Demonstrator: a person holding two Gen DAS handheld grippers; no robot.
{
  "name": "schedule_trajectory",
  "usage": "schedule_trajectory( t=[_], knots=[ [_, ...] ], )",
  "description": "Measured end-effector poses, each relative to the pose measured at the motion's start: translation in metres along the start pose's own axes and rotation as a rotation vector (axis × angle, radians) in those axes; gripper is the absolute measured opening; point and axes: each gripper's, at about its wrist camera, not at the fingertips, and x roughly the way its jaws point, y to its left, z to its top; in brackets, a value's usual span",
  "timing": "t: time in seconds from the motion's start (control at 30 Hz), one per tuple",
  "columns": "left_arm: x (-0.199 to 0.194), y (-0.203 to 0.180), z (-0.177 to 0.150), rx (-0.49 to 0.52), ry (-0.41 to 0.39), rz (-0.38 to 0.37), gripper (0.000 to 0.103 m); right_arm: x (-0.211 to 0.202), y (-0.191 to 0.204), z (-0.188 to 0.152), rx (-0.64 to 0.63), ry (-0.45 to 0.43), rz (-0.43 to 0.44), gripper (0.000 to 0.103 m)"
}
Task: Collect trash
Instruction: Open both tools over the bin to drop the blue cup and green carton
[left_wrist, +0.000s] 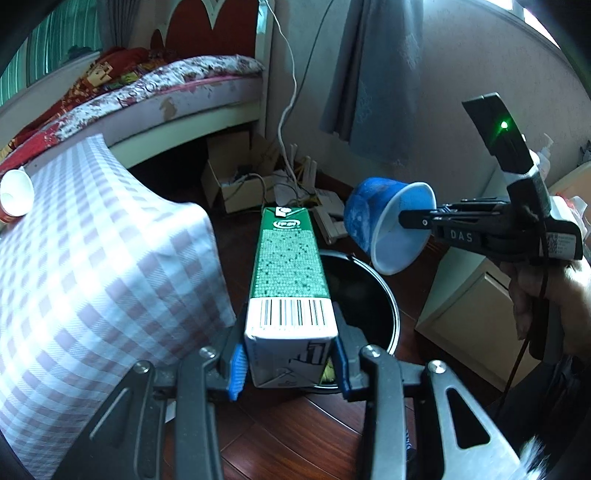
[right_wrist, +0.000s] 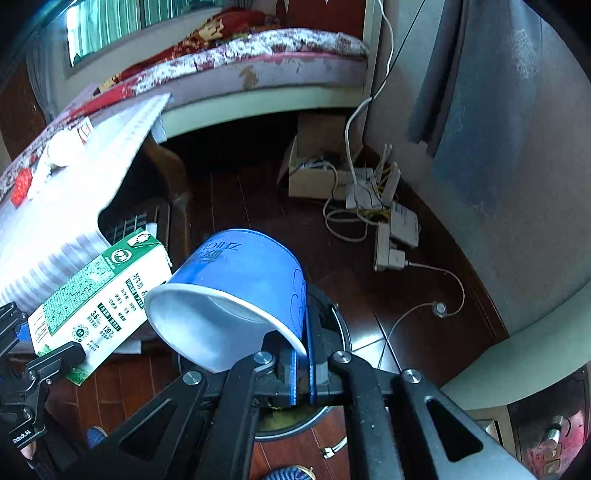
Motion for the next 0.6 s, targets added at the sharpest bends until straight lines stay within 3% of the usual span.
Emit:
schedule_trajectory(
  t=[0.17, 0.27, 0.3, 0.33, 0.37, 0.4, 0.6],
  knots=[
    [0.01, -0.005, 0.001, 0.013, 0.033, -0.014, 0.039, 0.016, -0.002, -0.006, -0.011, 0.06, 0.001, 0.004],
    [0.024, -0.011, 0.0, 0.051, 0.095, -0.035, 0.045, 0.029, 0.0, -0.008, -0.027, 0.092, -0.003, 0.009],
    [0.027, -0.013, -0.001, 0.063, 0.098, 0.006, 0.059, 0.036, 0.0, -0.008, -0.034, 0.118, -0.028, 0.032],
    [0.029, -0.013, -0.003, 0.065, 0.104, 0.036, 0.081, 0.042, -0.003, -0.01, -0.027, 0.142, -0.06, 0.051],
    [0.028, -0.011, -0.004, 0.056, 0.099, 0.051, 0.088, 0.047, -0.005, -0.01, -0.019, 0.157, -0.077, 0.086],
    [0.028, -0.008, -0.005, 0.04, 0.093, 0.061, 0.093, 0.049, -0.007, -0.01, -0.015, 0.165, -0.089, 0.099],
    [0.023, 0.006, -0.009, -0.02, 0.082, 0.127, 0.097, 0.045, -0.01, -0.008, -0.027, 0.152, -0.127, 0.102]
  ],
)
